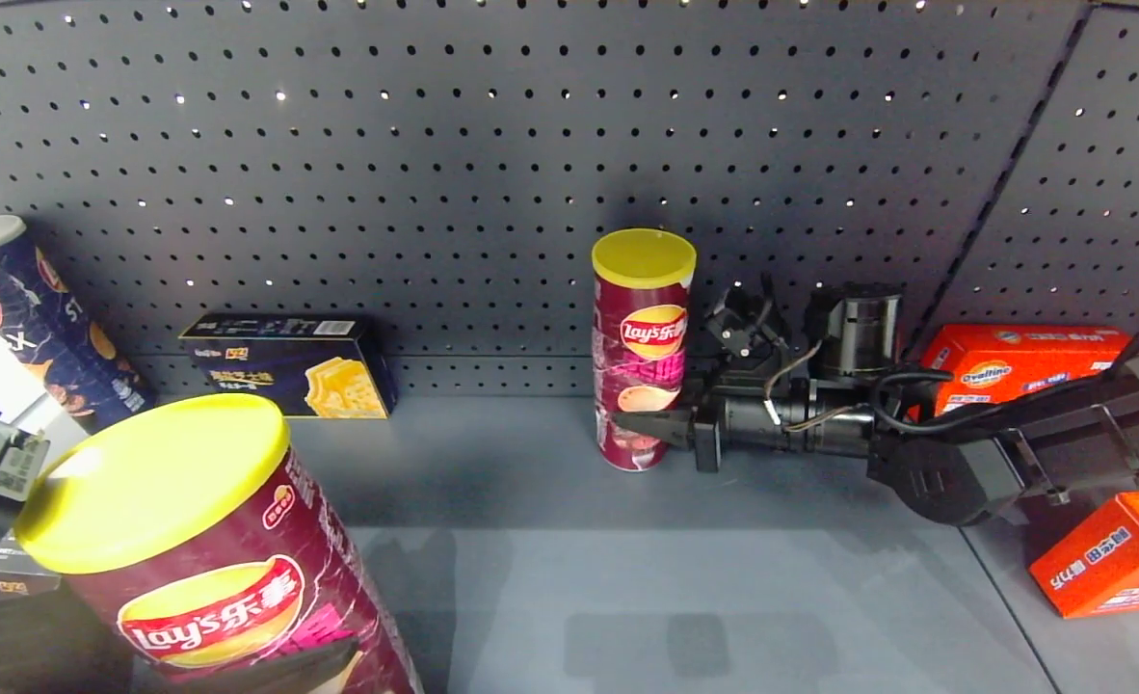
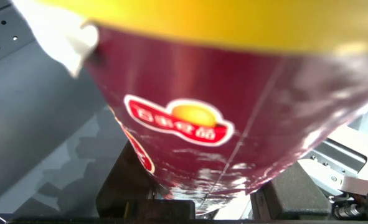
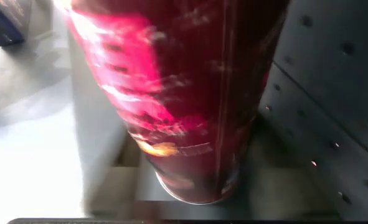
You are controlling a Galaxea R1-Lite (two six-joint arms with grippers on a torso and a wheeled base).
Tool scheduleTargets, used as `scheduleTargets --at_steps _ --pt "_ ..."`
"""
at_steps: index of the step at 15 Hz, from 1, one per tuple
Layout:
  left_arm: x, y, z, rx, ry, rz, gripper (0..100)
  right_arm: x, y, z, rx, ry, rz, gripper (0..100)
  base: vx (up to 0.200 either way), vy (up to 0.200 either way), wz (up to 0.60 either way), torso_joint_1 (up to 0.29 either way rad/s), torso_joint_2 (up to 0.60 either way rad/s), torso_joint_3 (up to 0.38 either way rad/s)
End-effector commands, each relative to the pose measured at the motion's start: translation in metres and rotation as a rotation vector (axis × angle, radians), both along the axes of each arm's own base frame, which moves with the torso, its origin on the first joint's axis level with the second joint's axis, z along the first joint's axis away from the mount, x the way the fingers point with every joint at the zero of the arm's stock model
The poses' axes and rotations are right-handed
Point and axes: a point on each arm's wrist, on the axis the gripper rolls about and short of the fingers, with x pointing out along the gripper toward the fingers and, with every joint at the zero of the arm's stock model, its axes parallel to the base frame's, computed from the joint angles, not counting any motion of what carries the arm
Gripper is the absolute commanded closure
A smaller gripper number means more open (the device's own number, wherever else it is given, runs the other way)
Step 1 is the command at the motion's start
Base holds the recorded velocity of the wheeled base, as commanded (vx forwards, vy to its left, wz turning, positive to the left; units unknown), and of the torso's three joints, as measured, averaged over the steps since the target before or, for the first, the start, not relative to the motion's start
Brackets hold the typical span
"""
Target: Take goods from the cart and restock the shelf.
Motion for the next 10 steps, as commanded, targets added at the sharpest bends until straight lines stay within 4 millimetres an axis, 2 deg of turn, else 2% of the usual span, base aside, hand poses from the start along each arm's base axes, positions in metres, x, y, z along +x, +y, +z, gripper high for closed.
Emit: scheduleTargets --at_steps 1,3,6,8,10 --pt "0.000 0.000 0.000 0.000 0.000 0.000 100 -0.003 0.003 0.001 0.000 0.000 0.009 100 0.000 0.000 0.00 0.000 0.00 0.000" --pt "0.000 0.000 0.000 0.000 0.001 0.000 100 -0.006 0.004 0.003 0.002 -0.004 0.013 100 0.000 0.000 0.00 0.000 0.00 0.000" --pt "0.000 0.000 0.000 0.000 0.000 0.000 100 -0.020 0.004 0.022 0.023 -0.040 0.009 100 0.000 0.000 0.00 0.000 0.00 0.000" --pt "0.000 0.000 -0.001 0.000 0.001 -0.004 100 -0.032 0.004 0.033 0.033 -0.066 -0.008 100 0.000 0.000 0.00 0.000 0.00 0.000" --pt "-0.001 0.000 0.000 -0.003 -0.003 -0.011 100 -0.052 -0.001 0.041 0.037 -0.074 -0.013 100 0.000 0.000 0.00 0.000 0.00 0.000"
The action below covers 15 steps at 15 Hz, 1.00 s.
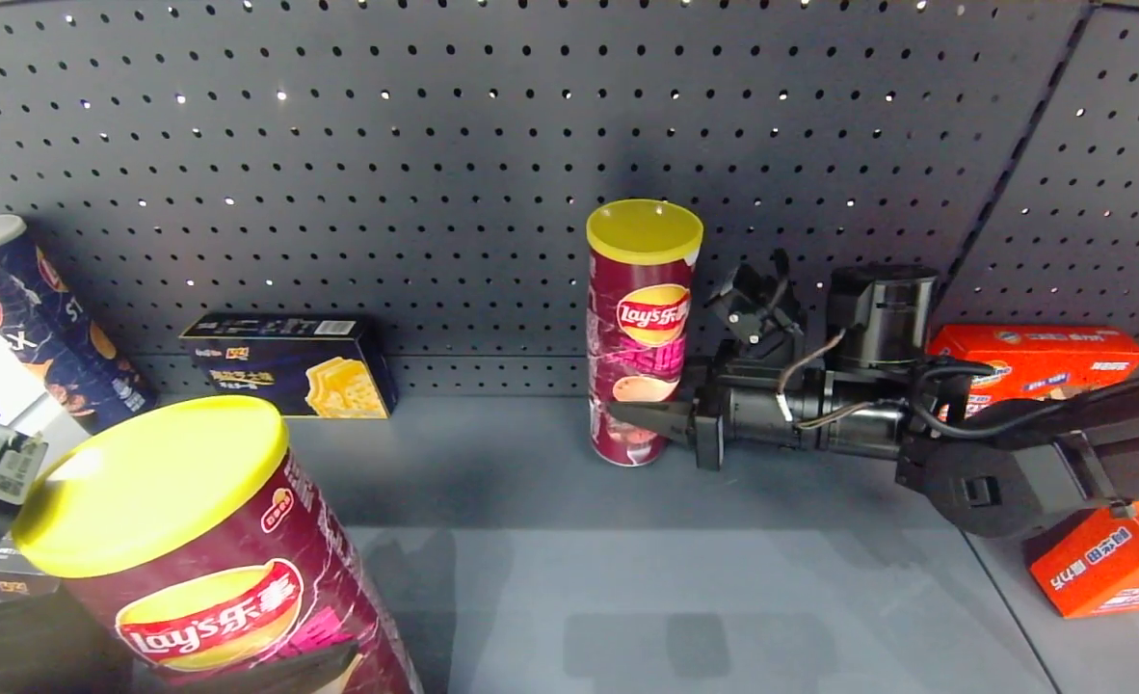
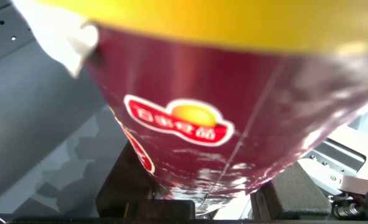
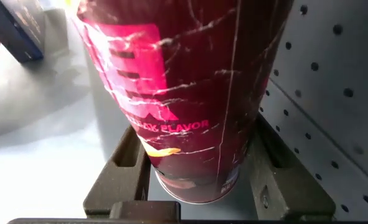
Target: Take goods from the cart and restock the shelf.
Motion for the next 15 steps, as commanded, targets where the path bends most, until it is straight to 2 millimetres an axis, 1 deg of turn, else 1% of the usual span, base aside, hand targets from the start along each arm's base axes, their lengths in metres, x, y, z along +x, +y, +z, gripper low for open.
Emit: scheduleTargets --at_steps 1,3,5,7,9,11,13,15 --pt "0.000 0.000 0.001 -0.002 -0.003 -0.003 100 -0.030 -0.007 0.018 0.019 -0.030 0.016 100 0.000 0.000 0.00 0.000 0.00 0.000" --pt "-0.001 0.000 0.002 -0.005 -0.011 -0.007 100 -0.063 -0.013 0.019 0.021 0.001 0.026 100 0.000 0.000 0.00 0.000 0.00 0.000" --pt "-0.002 0.000 0.004 -0.008 -0.021 -0.007 100 -0.086 -0.019 0.020 0.037 0.046 0.025 100 0.000 0.000 0.00 0.000 0.00 0.000" --pt "-0.004 0.002 0.007 -0.017 -0.040 -0.004 100 -0.102 -0.028 0.014 0.028 0.057 0.019 100 0.000 0.000 0.00 0.000 0.00 0.000" --pt "-0.005 0.002 0.009 -0.021 -0.047 -0.002 100 -0.111 -0.035 0.006 0.023 0.061 0.018 100 0.000 0.000 0.00 0.000 0.00 0.000" --pt "-0.005 0.002 0.010 -0.023 -0.055 0.002 100 -0.125 -0.045 -0.012 0.009 0.080 0.022 100 0.000 0.000 0.00 0.000 0.00 0.000" --pt "-0.008 0.004 0.008 -0.019 -0.050 0.003 100 -0.138 -0.048 -0.028 0.005 0.084 0.049 100 0.000 0.000 0.00 0.000 0.00 0.000" --pt "-0.007 0.004 0.006 -0.014 -0.043 0.011 100 -0.145 -0.047 -0.041 -0.003 0.091 0.067 100 0.000 0.000 0.00 0.000 0.00 0.000"
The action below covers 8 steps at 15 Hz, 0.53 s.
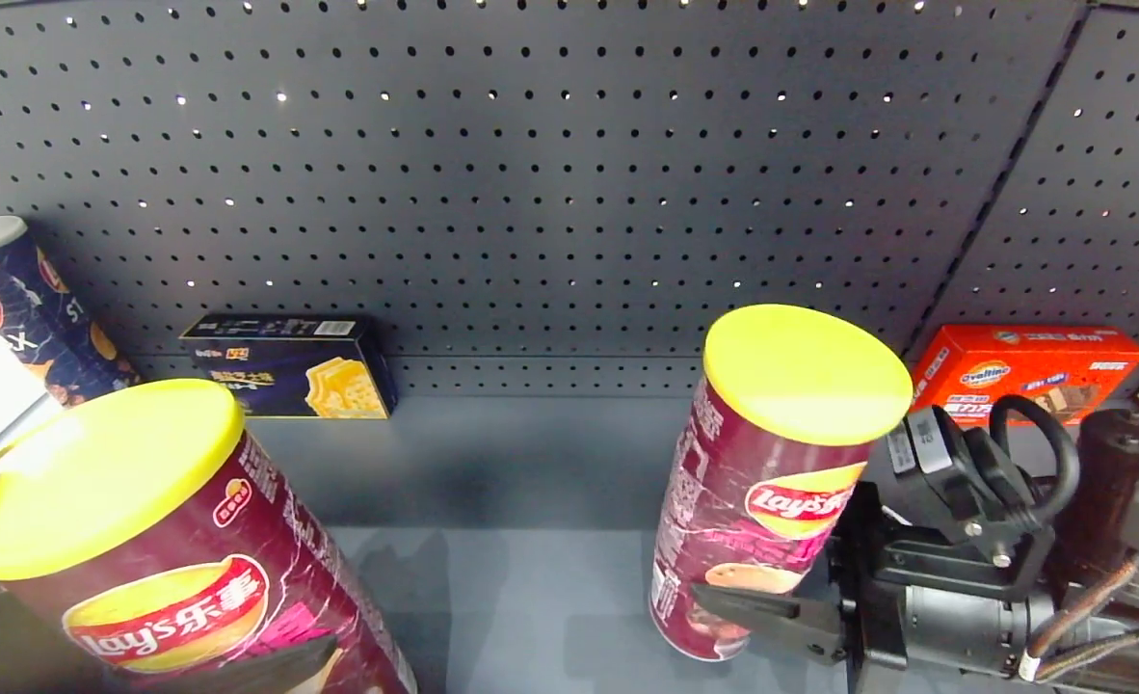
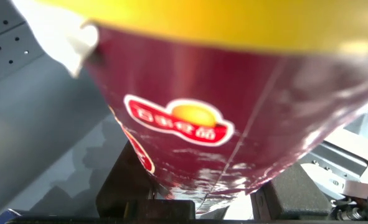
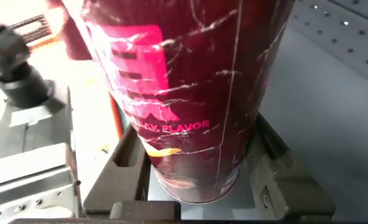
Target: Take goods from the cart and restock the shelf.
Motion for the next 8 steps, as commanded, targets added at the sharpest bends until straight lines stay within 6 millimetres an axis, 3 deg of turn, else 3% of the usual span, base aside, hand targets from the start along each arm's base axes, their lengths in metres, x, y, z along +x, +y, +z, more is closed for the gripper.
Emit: scheduleTargets --at_steps 1,8 --pt "0.000 0.000 -0.001 0.004 0.001 0.009 100 -0.009 0.000 -0.018 -0.035 0.034 0.012 100 0.000 0.000 0.00 0.000 0.00 0.000" --pt "0.000 0.001 -0.001 0.003 -0.002 0.018 100 0.006 0.020 -0.040 -0.036 0.029 0.007 100 0.000 0.000 0.00 0.000 0.00 0.000"
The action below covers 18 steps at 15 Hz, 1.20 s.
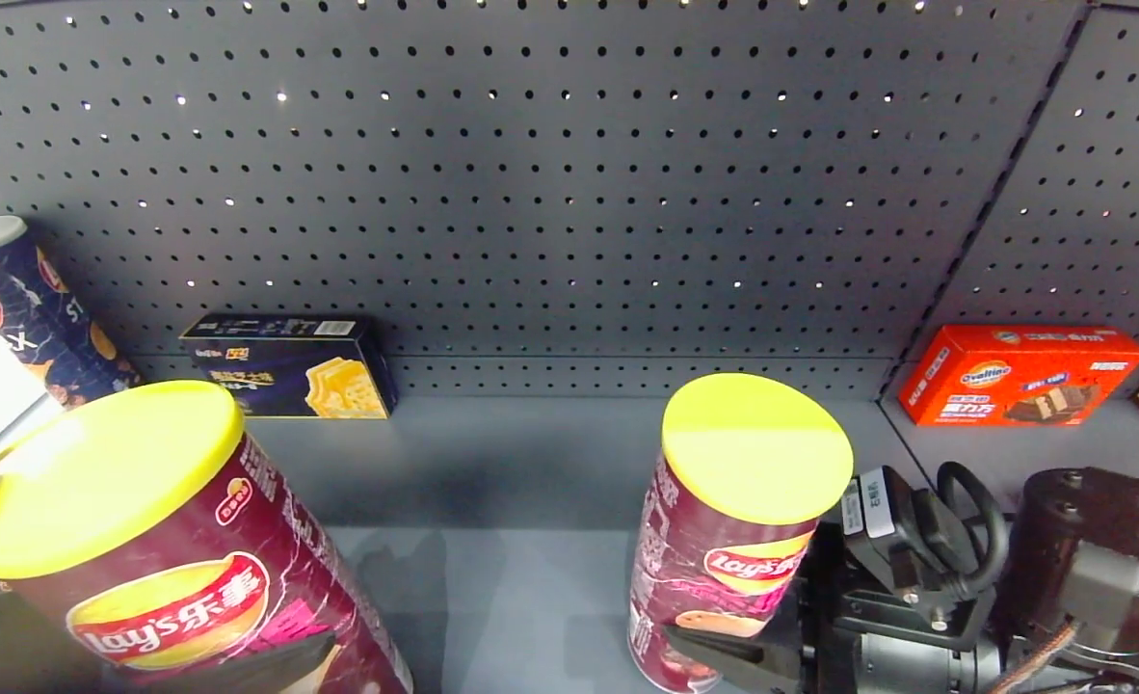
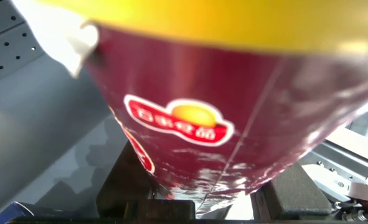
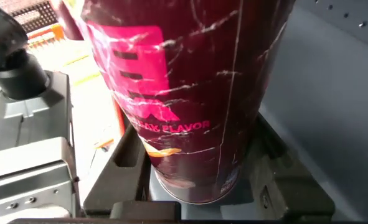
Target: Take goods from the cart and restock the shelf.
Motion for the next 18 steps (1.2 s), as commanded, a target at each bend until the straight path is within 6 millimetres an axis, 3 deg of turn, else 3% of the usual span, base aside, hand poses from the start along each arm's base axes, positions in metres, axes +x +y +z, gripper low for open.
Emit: scheduleTargets --at_steps 1,4,5,9,13,15,18 --pt "0.000 0.000 0.000 0.000 0.001 0.001 100 0.008 0.007 -0.015 -0.031 0.031 0.000 100 0.000 0.000 0.00 0.000 0.00 0.000" --pt "0.000 0.000 -0.001 0.002 0.002 0.007 100 0.011 0.011 -0.018 -0.033 0.028 -0.001 100 0.000 0.000 0.00 0.000 0.00 0.000" --pt "0.000 0.000 -0.001 0.004 0.004 0.005 100 0.011 0.010 -0.018 -0.032 0.027 -0.001 0 0.000 0.000 0.00 0.000 0.00 0.000" --pt "0.000 0.000 -0.003 0.005 0.009 0.004 100 0.009 0.008 -0.014 -0.020 0.015 -0.003 0 0.000 0.000 0.00 0.000 0.00 0.000" --pt "-0.001 0.000 -0.007 0.010 0.018 0.002 100 -0.004 -0.005 0.014 0.064 -0.071 0.000 0 0.000 0.000 0.00 0.000 0.00 0.000" --pt "-0.001 0.000 -0.008 0.011 0.020 0.002 100 -0.020 -0.020 0.036 0.122 -0.128 0.001 0 0.000 0.000 0.00 0.000 0.00 0.000" --pt "-0.001 0.000 -0.008 0.011 0.021 0.001 100 -0.042 -0.049 0.050 0.153 -0.164 -0.033 0 0.000 0.000 0.00 0.000 0.00 0.000"
